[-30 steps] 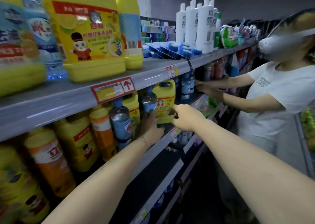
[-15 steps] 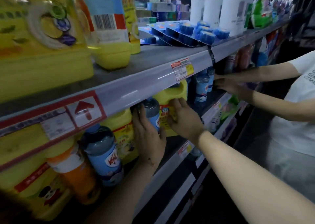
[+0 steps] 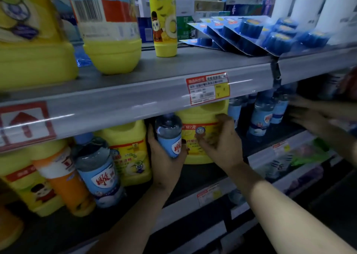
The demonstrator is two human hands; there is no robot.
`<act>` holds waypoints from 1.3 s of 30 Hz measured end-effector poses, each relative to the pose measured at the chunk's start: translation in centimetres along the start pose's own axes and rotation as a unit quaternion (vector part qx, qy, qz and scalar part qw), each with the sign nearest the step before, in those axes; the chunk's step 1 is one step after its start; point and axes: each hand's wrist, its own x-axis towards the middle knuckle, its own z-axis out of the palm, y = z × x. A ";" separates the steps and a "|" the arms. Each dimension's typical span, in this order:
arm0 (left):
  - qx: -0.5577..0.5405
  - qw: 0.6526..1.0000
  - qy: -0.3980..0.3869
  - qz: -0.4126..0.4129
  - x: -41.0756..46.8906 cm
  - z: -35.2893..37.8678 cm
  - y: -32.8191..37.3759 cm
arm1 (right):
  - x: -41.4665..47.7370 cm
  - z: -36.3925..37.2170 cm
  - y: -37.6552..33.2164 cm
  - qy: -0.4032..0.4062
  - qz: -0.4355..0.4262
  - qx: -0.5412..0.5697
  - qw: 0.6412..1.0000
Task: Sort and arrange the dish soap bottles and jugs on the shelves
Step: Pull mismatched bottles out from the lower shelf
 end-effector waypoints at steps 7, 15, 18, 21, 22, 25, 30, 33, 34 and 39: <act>0.015 0.999 -0.007 -0.051 -0.7 0.1 0.5 | 0.8 0.1 2.4 -0.051 0.160 0.253 0.953; 0.147 0.986 -0.032 -0.077 -3.7 -0.2 0.4 | 0.7 0.1 3.1 -0.107 0.200 0.386 0.894; 0.240 0.965 -0.012 -0.106 -4.5 -0.1 0.7 | -0.2 -0.4 2.5 -0.086 0.181 0.363 0.910; 0.256 0.958 0.001 -0.126 -4.6 -0.2 1.1 | -1.8 -1.4 1.8 -0.048 0.144 0.337 0.929; 0.258 0.958 0.004 -0.129 -4.5 -0.2 1.2 | -2.4 -1.9 1.8 -0.039 0.128 0.335 0.933; 0.244 0.959 0.003 -0.142 -4.1 0.1 1.3 | -3.4 -3.7 1.6 -0.038 0.102 0.346 0.932; 0.245 0.956 -0.010 -0.162 -3.7 0.6 1.5 | -3.9 -5.8 0.6 -0.070 0.075 0.340 0.935; 0.209 0.963 -0.055 -0.164 -3.7 -0.3 3.0 | -3.5 -7.1 -0.3 -0.087 0.042 0.358 0.929; 0.190 0.966 -0.082 -0.153 -3.8 -1.0 3.7 | -3.4 -7.5 -0.7 -0.093 0.031 0.361 0.927; 0.019 0.971 -0.176 -0.161 -5.4 -5.7 7.0 | -2.7 -8.0 -4.4 -0.163 -0.031 0.403 0.900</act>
